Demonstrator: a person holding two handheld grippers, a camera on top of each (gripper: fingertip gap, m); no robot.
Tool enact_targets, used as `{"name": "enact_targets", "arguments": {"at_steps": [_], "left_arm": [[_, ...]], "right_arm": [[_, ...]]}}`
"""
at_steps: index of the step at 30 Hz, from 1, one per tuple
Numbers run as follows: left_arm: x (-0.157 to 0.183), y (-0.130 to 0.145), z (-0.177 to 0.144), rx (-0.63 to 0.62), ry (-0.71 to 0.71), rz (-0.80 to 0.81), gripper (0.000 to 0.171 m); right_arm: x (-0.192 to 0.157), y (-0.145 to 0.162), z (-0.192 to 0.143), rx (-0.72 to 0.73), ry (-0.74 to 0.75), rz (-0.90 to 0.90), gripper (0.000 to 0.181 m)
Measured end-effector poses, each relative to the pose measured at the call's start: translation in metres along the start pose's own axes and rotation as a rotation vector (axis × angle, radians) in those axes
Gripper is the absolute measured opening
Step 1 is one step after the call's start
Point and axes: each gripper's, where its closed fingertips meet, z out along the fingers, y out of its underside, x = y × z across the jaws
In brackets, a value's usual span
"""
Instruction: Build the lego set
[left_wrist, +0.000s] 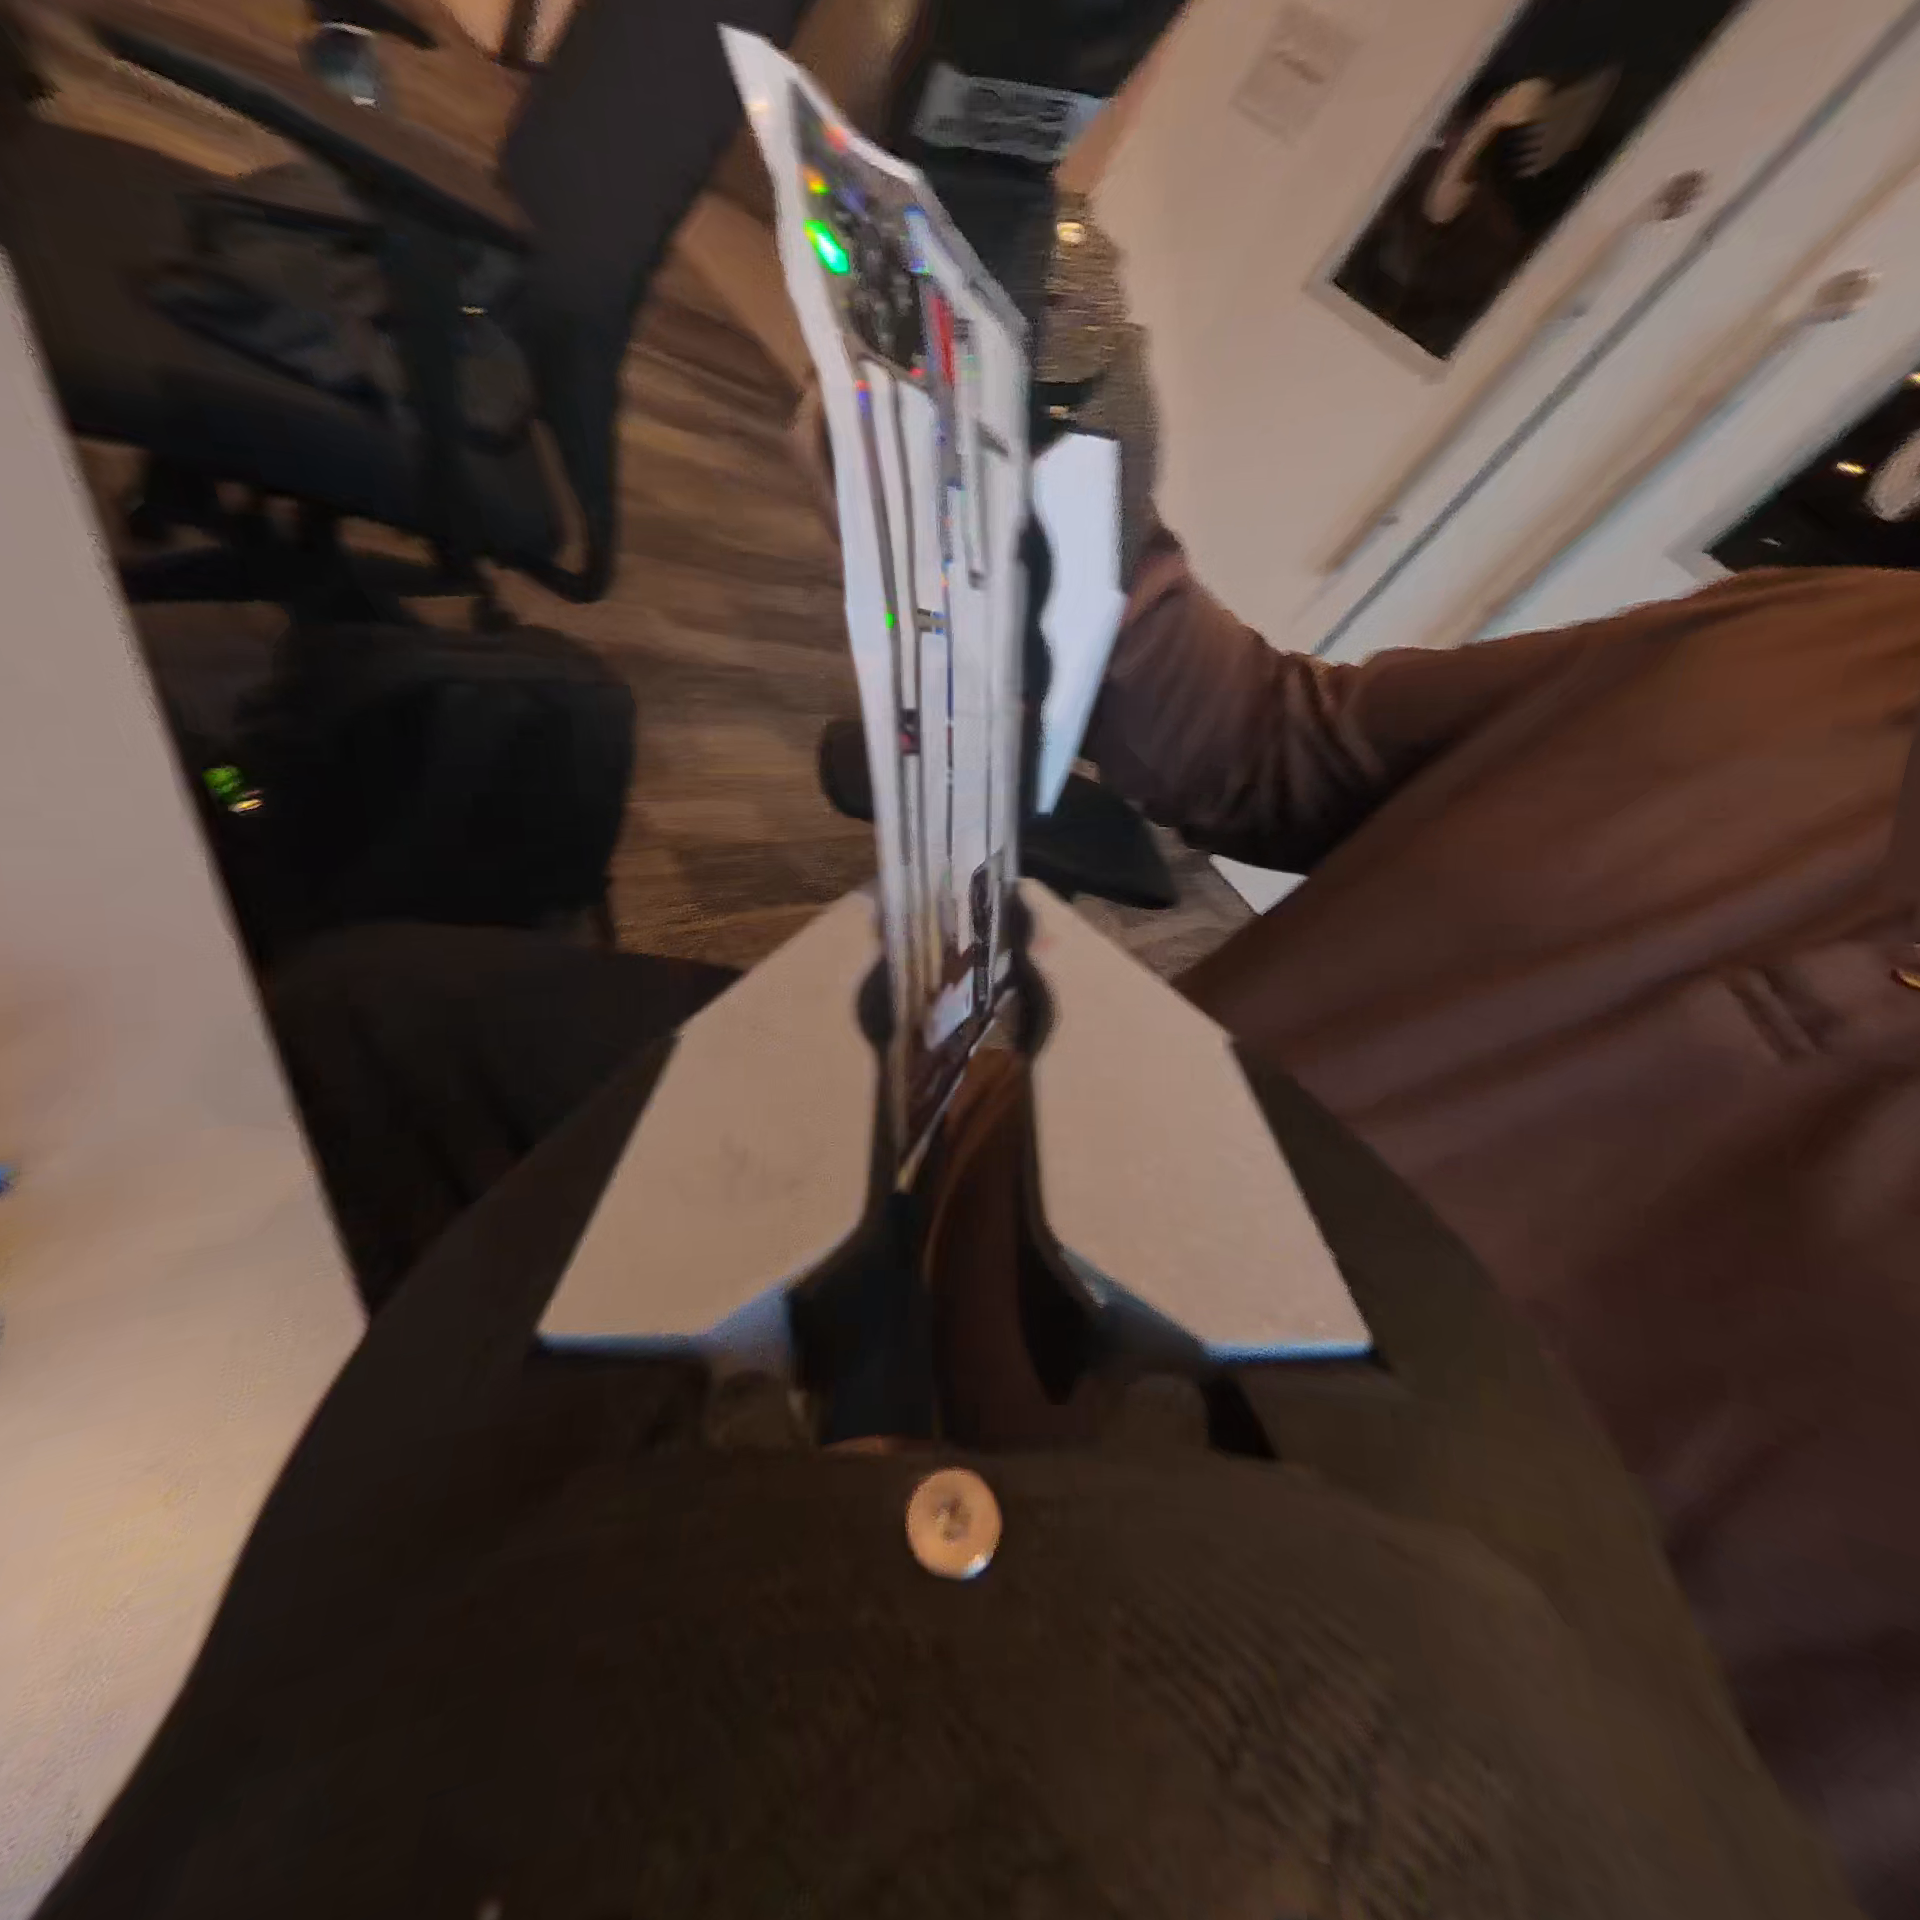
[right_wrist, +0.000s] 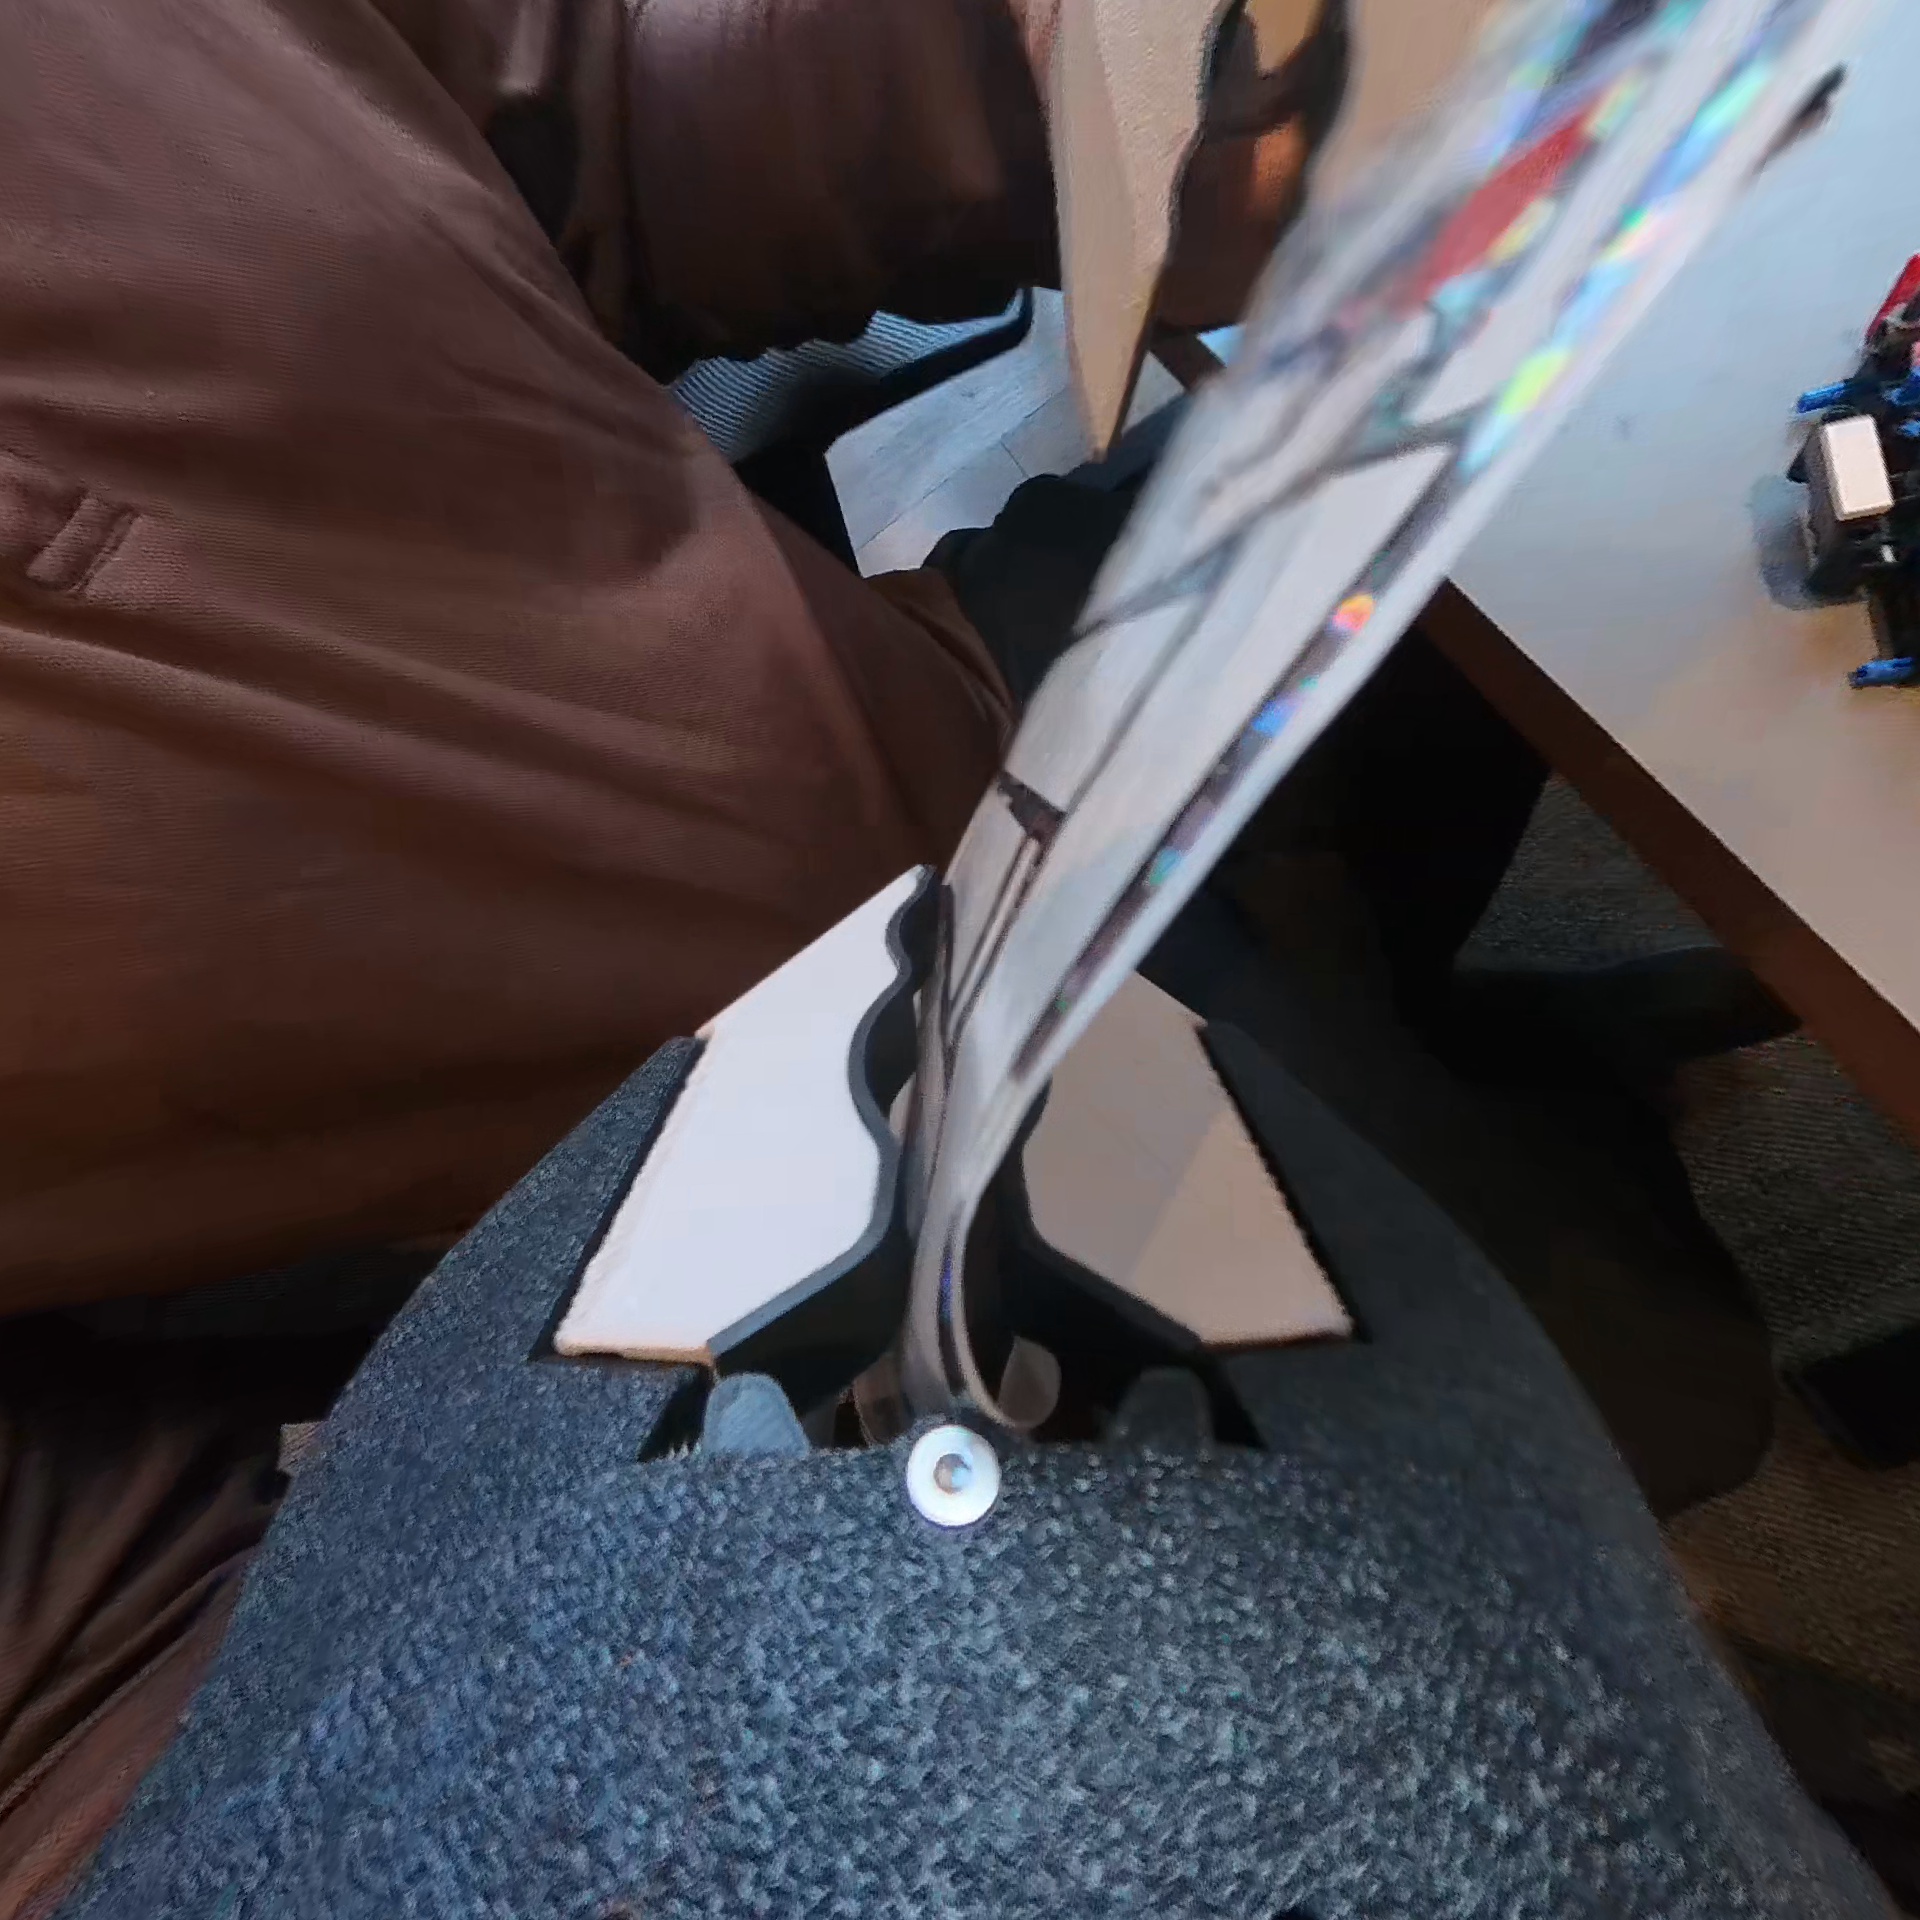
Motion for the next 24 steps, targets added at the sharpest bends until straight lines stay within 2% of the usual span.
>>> {"name": "enact_targets", "arguments": {"at_steps": [1, 4, 7, 10, 15, 18, 22, 24], "left_arm": [[0.004, 0.003, 0.004, -0.002, 0.022, 0.013, 0.0], [0.001, 0.008, 0.011, -0.003, 0.001, 0.005, 0.0], [0.005, -0.002, 0.009, 0.073, 0.028, -0.041, 0.0], [0.005, -0.009, 0.008, 0.105, 0.011, -0.046, 0.0], [0.008, -0.023, 0.011, 0.129, 0.0, -0.017, 0.0], [0.008, -0.029, 0.015, 0.119, -0.016, 0.022, 0.0], [0.01, -0.038, 0.018, 0.121, -0.017, 0.044, 0.0], [0.01, -0.04, 0.018, 0.118, -0.026, 0.059, 0.0]], "right_arm": [[0.003, 0.003, 0.001, -0.007, 0.017, 0.003, 0.005], [0.016, 0.014, -0.001, -0.019, 0.088, 0.031, 0.012], [0.038, 0.02, -0.01, 0.006, 0.211, 0.088, 0.04], [0.064, 0.024, -0.029, 0.052, 0.374, 0.139, 0.057], [0.091, 0.022, -0.075, 0.219, 0.582, 0.206, 0.074], [0.102, 0.033, -0.098, 0.209, 0.721, 0.235, 0.089], [0.111, 0.044, -0.127, 0.225, 0.892, 0.288, 0.094], [0.105, 0.036, -0.131, 0.266, 0.899, 0.25, 0.093]]}}
